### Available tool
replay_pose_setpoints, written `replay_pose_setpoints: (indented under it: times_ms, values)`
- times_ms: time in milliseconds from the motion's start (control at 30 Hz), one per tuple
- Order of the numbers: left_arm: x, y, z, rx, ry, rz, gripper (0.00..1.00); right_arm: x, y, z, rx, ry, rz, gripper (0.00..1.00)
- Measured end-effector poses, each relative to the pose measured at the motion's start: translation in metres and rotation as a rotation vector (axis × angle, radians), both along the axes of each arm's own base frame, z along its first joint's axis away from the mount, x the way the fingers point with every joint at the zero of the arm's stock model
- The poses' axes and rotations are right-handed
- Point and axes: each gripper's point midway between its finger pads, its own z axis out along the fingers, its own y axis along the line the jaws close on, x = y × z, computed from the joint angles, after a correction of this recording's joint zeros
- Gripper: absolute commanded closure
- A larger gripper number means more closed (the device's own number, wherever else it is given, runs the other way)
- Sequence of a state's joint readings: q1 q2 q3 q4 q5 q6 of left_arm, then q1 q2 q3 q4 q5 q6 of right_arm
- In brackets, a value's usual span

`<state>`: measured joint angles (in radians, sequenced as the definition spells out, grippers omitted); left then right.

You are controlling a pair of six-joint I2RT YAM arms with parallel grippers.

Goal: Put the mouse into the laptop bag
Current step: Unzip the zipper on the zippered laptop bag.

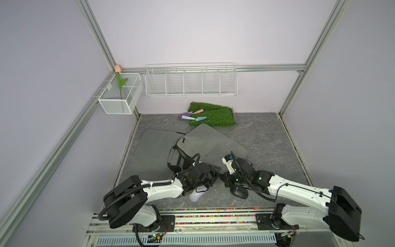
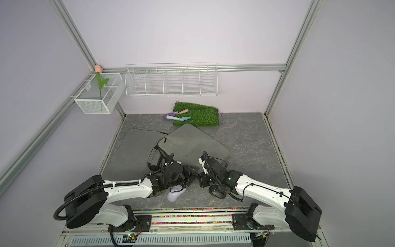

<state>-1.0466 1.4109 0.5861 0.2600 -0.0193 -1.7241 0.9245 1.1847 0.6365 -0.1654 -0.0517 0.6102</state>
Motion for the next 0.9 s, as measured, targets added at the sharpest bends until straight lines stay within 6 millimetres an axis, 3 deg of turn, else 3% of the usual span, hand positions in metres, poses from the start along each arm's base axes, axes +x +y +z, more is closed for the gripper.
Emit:
replay_pose_setpoints:
  times_ms: [67, 167, 233, 300, 467, 500, 567, 900]
  values:
    - [0.001, 0.002, -0.001, 0.011, 0.004, 0.008, 0.58, 0.0, 0.001, 0.001, 0.005, -0.004, 0.004, 0.94]
    - [0.003, 0.004, -0.003, 0.017, 0.012, 0.02, 0.4, -0.001, 0.0, 0.004, 0.012, -0.009, 0.009, 0.94]
    - [0.004, 0.006, -0.005, 0.026, 0.014, 0.031, 0.38, -0.002, -0.001, 0.006, 0.022, -0.014, 0.01, 0.94]
    - [0.006, 0.008, -0.005, 0.033, 0.013, 0.041, 0.48, -0.003, -0.001, 0.011, 0.034, -0.022, 0.012, 0.94]
    - [0.01, 0.012, -0.007, 0.043, 0.014, 0.064, 0.91, -0.005, -0.001, 0.016, 0.051, -0.031, 0.018, 0.94]
    - [0.011, 0.013, -0.007, 0.046, 0.014, 0.067, 0.96, -0.005, -0.002, 0.015, 0.051, -0.03, 0.019, 0.94]
    - [0.012, 0.014, -0.007, 0.044, 0.017, 0.064, 1.0, -0.006, -0.002, 0.014, 0.05, -0.028, 0.021, 0.94]
    - [0.019, 0.02, -0.01, 0.044, 0.041, 0.056, 1.0, -0.005, -0.011, 0.002, 0.013, -0.024, -0.003, 0.94]
